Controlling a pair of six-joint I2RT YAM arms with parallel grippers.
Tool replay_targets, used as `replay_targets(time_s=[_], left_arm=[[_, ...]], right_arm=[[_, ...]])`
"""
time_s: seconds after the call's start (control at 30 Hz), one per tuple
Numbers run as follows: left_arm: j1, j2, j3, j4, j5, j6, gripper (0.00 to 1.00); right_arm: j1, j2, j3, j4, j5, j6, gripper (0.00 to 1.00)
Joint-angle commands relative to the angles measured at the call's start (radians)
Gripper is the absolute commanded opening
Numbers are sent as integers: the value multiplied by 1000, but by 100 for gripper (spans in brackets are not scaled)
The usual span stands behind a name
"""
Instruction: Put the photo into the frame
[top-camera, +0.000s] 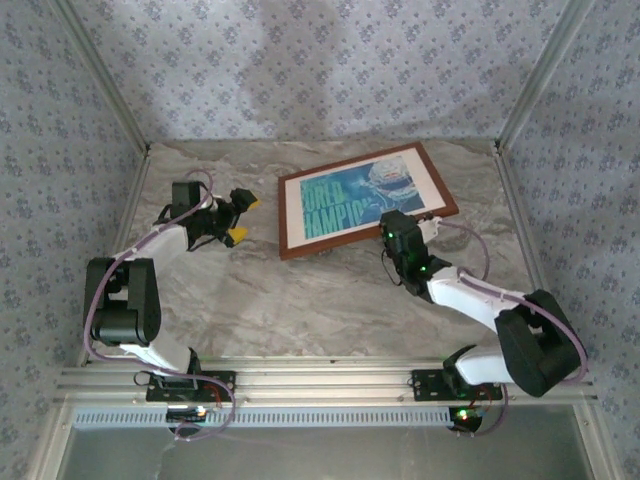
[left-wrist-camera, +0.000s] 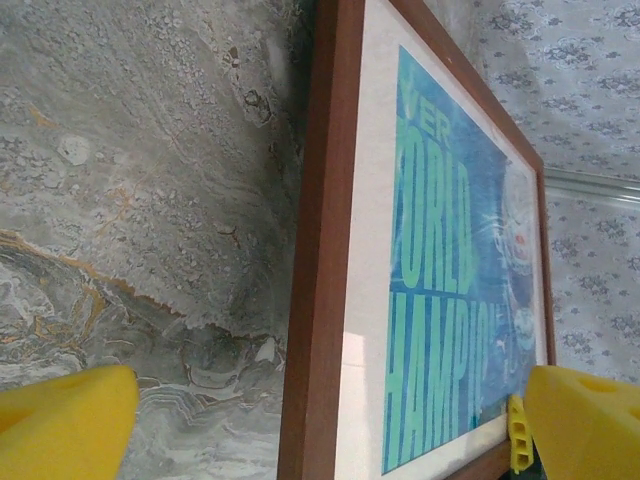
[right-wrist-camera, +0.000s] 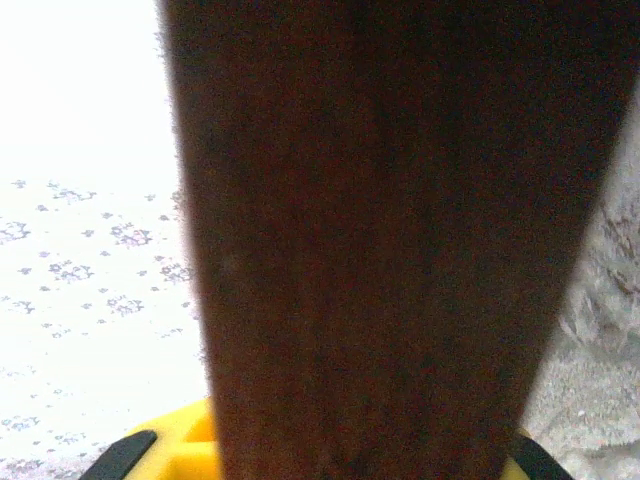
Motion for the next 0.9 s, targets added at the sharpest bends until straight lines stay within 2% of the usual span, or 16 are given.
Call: replay_targets(time_s=[0.0,0.17,0.57,0.7,0.87], left_arm=[[-2,7,-11,-15,-6,16,99],[1,5,-19,-24,-11,24,98],[13,0,-47,-25,-11,30,98],[18,0,-52,-23,-12,29,99],[21,3,-58,-21,-11,29,99]], right_arm=[[23,90,-7,-270,-11,-27,2],[79,178,-5,-241,-10,100,2],[133,323,30,-221,-70,231,9],[144,351,27,-242,-102,297,21],[158,379,-1,-228,-111,381,28]])
